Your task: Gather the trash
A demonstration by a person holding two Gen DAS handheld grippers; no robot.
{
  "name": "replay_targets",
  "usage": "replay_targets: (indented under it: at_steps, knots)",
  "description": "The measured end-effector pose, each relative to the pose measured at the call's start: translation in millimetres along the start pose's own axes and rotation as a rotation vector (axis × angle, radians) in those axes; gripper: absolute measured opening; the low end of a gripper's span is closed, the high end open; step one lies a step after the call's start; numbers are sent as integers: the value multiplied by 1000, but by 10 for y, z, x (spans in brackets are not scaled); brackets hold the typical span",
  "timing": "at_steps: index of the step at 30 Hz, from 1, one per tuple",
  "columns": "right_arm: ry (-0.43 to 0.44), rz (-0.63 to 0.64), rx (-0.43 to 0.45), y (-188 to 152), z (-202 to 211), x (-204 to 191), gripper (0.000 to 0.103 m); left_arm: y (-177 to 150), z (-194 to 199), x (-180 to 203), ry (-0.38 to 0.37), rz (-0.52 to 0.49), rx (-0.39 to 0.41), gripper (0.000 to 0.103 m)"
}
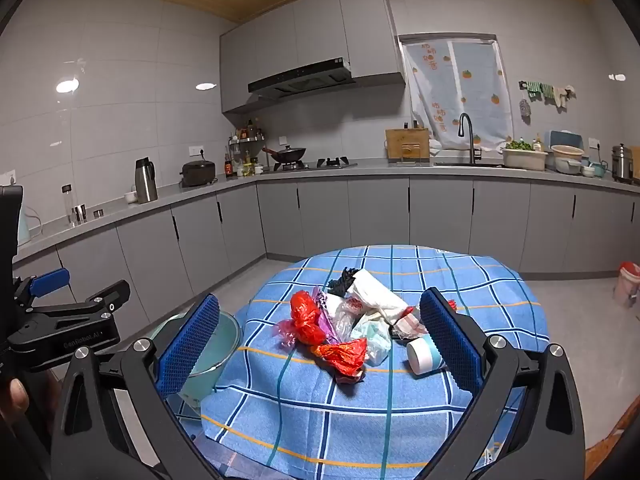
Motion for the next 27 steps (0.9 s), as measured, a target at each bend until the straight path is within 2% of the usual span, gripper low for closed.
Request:
replay_targets:
  at_steps: [27]
  knots:
    - [5,-6,-13,-45,-57,38,99,7,47,13,-6,4,17,98]
Point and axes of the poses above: each gripper's, at about its wrist camera, not at the fingertips, and z roughly against the way its jaws point, x to its right, y to its top, the point moved 1 cm from there along -z, roughly the way its jaws point, and after that the axes turned 15 degrees about -y, right-handed, at the moved point
